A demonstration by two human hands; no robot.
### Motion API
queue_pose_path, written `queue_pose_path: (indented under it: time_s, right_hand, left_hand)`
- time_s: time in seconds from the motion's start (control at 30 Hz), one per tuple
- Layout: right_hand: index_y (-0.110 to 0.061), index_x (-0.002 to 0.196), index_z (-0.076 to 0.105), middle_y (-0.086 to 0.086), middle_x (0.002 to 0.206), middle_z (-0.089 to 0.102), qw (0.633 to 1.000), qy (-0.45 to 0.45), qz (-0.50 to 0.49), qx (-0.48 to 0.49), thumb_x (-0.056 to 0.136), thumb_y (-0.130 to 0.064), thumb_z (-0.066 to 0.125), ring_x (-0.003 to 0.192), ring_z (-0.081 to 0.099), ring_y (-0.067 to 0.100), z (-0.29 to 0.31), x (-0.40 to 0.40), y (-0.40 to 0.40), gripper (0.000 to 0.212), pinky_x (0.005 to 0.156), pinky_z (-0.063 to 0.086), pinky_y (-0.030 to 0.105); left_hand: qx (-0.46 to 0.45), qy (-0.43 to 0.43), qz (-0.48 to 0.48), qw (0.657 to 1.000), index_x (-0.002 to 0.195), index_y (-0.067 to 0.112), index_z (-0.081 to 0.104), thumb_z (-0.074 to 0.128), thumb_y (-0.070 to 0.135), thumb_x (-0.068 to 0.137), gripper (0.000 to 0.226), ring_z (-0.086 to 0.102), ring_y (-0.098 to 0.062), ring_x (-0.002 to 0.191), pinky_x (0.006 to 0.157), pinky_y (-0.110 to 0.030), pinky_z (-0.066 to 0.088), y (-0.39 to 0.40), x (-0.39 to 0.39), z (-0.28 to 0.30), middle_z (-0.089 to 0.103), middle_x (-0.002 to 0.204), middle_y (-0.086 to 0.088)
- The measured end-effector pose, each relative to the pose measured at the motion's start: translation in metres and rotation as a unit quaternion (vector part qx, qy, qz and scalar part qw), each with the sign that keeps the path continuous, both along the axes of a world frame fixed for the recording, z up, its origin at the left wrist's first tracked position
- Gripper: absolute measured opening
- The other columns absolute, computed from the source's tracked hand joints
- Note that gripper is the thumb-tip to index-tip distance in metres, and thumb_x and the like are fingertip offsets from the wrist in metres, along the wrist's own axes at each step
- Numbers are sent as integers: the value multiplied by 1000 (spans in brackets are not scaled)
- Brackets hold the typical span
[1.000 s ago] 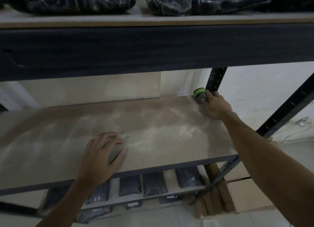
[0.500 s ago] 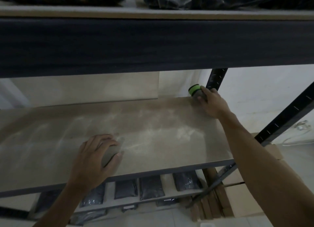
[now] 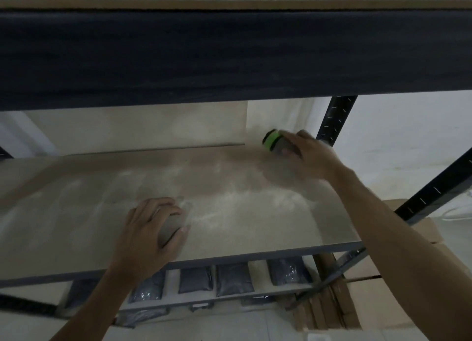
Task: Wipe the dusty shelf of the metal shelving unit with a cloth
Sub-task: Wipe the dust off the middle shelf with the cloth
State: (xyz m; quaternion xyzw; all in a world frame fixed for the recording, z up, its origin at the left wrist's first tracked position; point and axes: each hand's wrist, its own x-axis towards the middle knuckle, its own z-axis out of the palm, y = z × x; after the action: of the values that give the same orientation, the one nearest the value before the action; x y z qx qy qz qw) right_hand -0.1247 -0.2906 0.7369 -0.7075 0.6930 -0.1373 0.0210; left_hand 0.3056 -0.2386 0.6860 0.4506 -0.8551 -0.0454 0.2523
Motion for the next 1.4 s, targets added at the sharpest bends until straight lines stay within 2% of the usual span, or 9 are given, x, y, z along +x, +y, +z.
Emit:
queue_pose_path:
  time_s: [0.1, 0.2, 0.5, 0.6, 0.73, 0.8, 1.13, 1.27, 1.4]
  right_hand:
    - [-32, 153, 27, 10, 137, 45, 992, -32, -121, 35, 102, -50, 38, 113, 57, 38, -6, -16, -38, 55, 93, 50, 51]
    - [-29, 150, 30, 11, 134, 42, 992, 13, -100, 73, 104, -51, 31, 120, 52, 36, -14, -1, -44, 51, 96, 47, 53]
    - [-27, 157, 33, -2, 118, 47, 968, -40, 244, 44, 106, -40, 40, 100, 49, 17, -3, 52, 29, 53, 91, 43, 32]
    - [-30, 156, 33, 2, 118, 47, 983, -90, 157, 36, 105, -36, 46, 100, 52, 20, 7, 27, -2, 53, 94, 44, 35]
    - [-38, 154, 27, 4, 128, 42, 997, -56, -27, 44, 104, -47, 39, 109, 55, 31, 1, -15, -45, 52, 92, 47, 44]
    - [-35, 155, 25, 6, 132, 42, 997, -14, -40, 69, 105, -47, 34, 116, 54, 32, -9, -7, -44, 52, 89, 42, 42]
    - [-34, 156, 33, -2, 120, 48, 961, -53, 268, 48, 106, -38, 39, 98, 49, 13, -3, 51, 40, 50, 87, 42, 23]
    - [-40, 153, 33, 1, 123, 46, 999, -22, 41, -7, 105, -37, 42, 100, 55, 25, 6, -7, 14, 49, 93, 48, 41]
    - [-34, 155, 31, 11, 140, 42, 991, -28, -129, 34, 106, -35, 38, 126, 48, 38, -18, -35, 20, 50, 101, 45, 48]
  left_hand:
    - [-6, 6, 1, 1000, 107, 19, 69, 60, 49, 86, 38, 60, -24, 110, 91, -39, 44, 1, -1, 1, 63, 123, 0]
    - [-18, 9, 1, 1000, 106, 18, 69, 62, 47, 86, 36, 60, -25, 109, 91, -37, 43, 1, -2, 2, 63, 122, -1]
    - [13, 7, 10, 1000, 110, 21, 66, 61, 51, 86, 38, 59, -23, 112, 94, -41, 44, 0, 1, 0, 61, 124, 1]
    - [20, 6, 11, 1000, 110, 21, 66, 59, 52, 87, 39, 59, -23, 114, 96, -41, 44, 0, 1, -1, 61, 125, 1]
    - [20, 8, 12, 1000, 110, 22, 65, 60, 51, 86, 37, 59, -23, 113, 94, -40, 43, 0, 1, 0, 60, 124, 2]
    - [18, 8, 14, 1000, 109, 22, 65, 60, 50, 86, 37, 59, -23, 112, 94, -41, 44, 1, 1, 1, 60, 124, 2]
    - [2, 6, 2, 1000, 109, 20, 67, 63, 48, 86, 36, 59, -22, 110, 91, -41, 45, 0, 2, 1, 61, 121, 3]
    - [-2, 13, -3, 1000, 110, 19, 68, 62, 48, 86, 38, 59, -23, 110, 91, -42, 44, 0, 3, 0, 62, 122, 1]
    - [-9, 10, -8, 1000, 110, 18, 68, 59, 50, 88, 39, 59, -23, 109, 91, -43, 45, -1, 3, -1, 62, 121, 0]
